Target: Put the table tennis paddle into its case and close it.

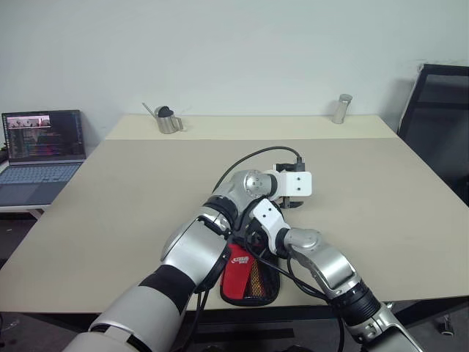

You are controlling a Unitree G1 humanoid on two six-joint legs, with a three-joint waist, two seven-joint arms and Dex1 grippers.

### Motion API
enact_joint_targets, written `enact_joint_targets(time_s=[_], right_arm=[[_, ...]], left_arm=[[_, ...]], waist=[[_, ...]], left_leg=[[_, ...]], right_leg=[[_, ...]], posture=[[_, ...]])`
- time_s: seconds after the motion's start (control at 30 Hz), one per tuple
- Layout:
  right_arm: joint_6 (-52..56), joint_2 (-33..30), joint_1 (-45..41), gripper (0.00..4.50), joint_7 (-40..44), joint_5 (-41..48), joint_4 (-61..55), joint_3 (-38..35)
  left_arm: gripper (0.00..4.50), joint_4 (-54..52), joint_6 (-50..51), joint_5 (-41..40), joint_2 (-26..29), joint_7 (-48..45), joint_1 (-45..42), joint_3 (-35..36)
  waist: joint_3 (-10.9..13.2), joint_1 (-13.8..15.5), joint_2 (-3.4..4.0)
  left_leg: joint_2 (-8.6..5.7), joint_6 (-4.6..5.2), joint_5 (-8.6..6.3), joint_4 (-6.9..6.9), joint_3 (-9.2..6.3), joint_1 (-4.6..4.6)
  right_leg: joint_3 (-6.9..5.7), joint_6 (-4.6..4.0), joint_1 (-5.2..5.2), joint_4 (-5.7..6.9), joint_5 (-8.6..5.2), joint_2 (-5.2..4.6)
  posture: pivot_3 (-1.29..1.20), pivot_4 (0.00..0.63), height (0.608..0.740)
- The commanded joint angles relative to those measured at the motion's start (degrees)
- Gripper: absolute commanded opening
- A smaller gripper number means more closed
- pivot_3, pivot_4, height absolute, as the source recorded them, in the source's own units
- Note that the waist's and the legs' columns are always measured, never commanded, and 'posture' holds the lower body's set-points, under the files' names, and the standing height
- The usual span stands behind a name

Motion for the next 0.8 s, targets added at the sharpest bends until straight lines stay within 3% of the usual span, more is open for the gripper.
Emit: enact_joint_targets(time_s=[0.03, 0.4, 0.63, 0.8], right_arm=[[4.00, -0.64, 2.25, 4.50, -0.53, -1.11, 5.18, -0.25], [17.11, 0.06, 1.84, 4.50, 1.25, 7.09, -13.71, -7.12], [28.71, -5.33, 1.23, 4.50, 3.89, 15.10, -29.84, -13.35], [30.55, -12.69, -0.45, 4.50, 6.76, 18.92, -33.84, -17.44]], left_arm=[[4.47, -1.64, -1.52, -2.32, 2.64, -1.31, -0.43, 1.92], [4.47, -3.88, -0.19, -14.18, 11.26, -9.04, 0.12, 12.64], [4.47, -6.87, 1.28, -19.66, 13.99, -15.25, 6.82, 16.25], [4.47, -9.09, 4.63, -23.04, 14.00, -19.85, 10.54, 17.31]], waist=[[0.00, 0.00, 0.00], [0.03, 0.06, -0.03], [0.07, 0.00, -0.03], [0.13, 0.01, -0.09]], left_leg=[[0.00, 0.00, 0.00, 0.00, -0.01, 0.00], [0.00, 0.00, 0.00, 0.00, -0.08, -0.12], [0.02, 0.00, 0.00, -0.03, -0.07, -0.16], [0.03, 0.00, 0.00, -0.02, -0.09, -0.17]], right_leg=[[-0.01, 0.00, 0.00, 0.00, 0.00, 0.00], [-0.08, 0.00, -0.03, -0.07, 0.00, 0.01], [-0.06, -0.01, -0.09, -0.06, 0.00, 0.04], [-0.08, -0.01, -0.10, -0.06, 0.00, 0.04]], posture=[[0.00, 0.150, 0.740], [0.00, 0.150, 0.740], [0.00, 0.150, 0.740], [0.00, 0.150, 0.740]])
